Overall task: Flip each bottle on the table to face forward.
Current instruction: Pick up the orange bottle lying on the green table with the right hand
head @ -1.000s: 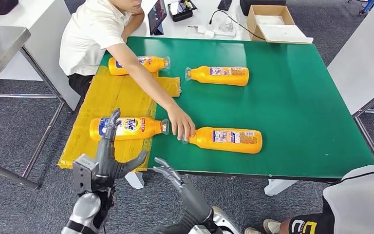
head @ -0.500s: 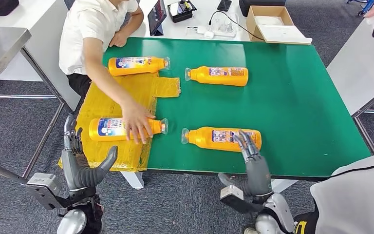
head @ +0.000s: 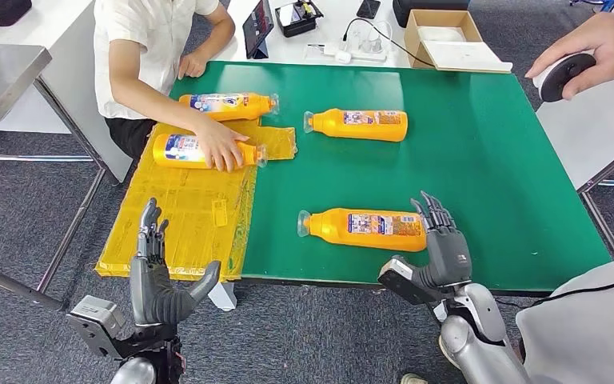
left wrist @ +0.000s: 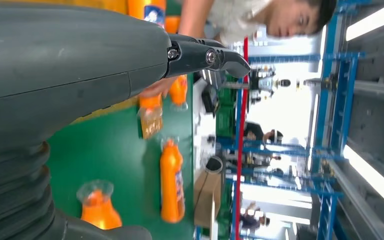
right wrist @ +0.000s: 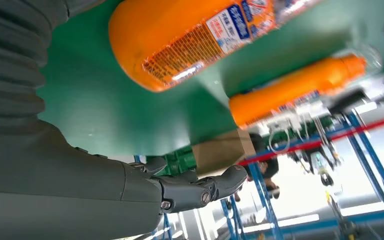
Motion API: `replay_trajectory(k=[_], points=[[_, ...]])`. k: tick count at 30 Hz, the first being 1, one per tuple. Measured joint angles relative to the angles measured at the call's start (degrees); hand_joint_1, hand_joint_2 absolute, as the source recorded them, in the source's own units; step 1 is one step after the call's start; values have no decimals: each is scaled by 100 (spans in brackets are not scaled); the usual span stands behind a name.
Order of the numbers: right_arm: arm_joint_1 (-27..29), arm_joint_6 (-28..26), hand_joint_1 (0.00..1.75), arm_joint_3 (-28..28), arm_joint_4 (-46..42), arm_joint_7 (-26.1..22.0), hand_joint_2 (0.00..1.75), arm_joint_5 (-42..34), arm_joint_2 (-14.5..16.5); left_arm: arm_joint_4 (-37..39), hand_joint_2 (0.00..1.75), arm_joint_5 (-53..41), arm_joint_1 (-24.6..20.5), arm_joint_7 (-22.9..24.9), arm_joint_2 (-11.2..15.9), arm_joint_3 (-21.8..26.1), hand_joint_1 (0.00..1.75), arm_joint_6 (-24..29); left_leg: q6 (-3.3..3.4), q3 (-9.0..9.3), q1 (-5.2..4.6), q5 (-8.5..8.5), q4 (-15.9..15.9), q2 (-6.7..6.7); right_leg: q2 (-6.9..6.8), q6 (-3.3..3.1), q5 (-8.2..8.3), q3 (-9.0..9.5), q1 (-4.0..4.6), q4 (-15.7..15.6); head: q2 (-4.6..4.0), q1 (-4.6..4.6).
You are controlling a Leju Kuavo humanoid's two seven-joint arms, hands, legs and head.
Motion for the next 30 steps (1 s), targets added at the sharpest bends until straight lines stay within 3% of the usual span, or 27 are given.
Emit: replay_trajectory(k=[14, 23, 30], points=[[-998, 400, 0, 402, 1829, 98, 175, 177, 381, 329, 175, 121, -284, 155, -74, -380, 0, -193, 1, -2, 0, 2, 0, -1, 0, 0, 0, -1, 0, 1, 0, 0], [-1661, 953, 0, 780, 2638, 828, 175, 495, 623, 529, 175, 157, -499, 273, -132, -421, 0, -36, 1, 5, 0, 2, 0, 0, 1, 1, 1, 2, 0, 2, 0, 0], [-1983, 1001, 0, 1080, 2960, 1427, 175, 844, 729, 634, 175, -89, -574, 369, -132, -420, 0, 67, 1, 5, 0, 2, 1, 1, 1, 1, 1, 3, 0, 2, 0, 0]])
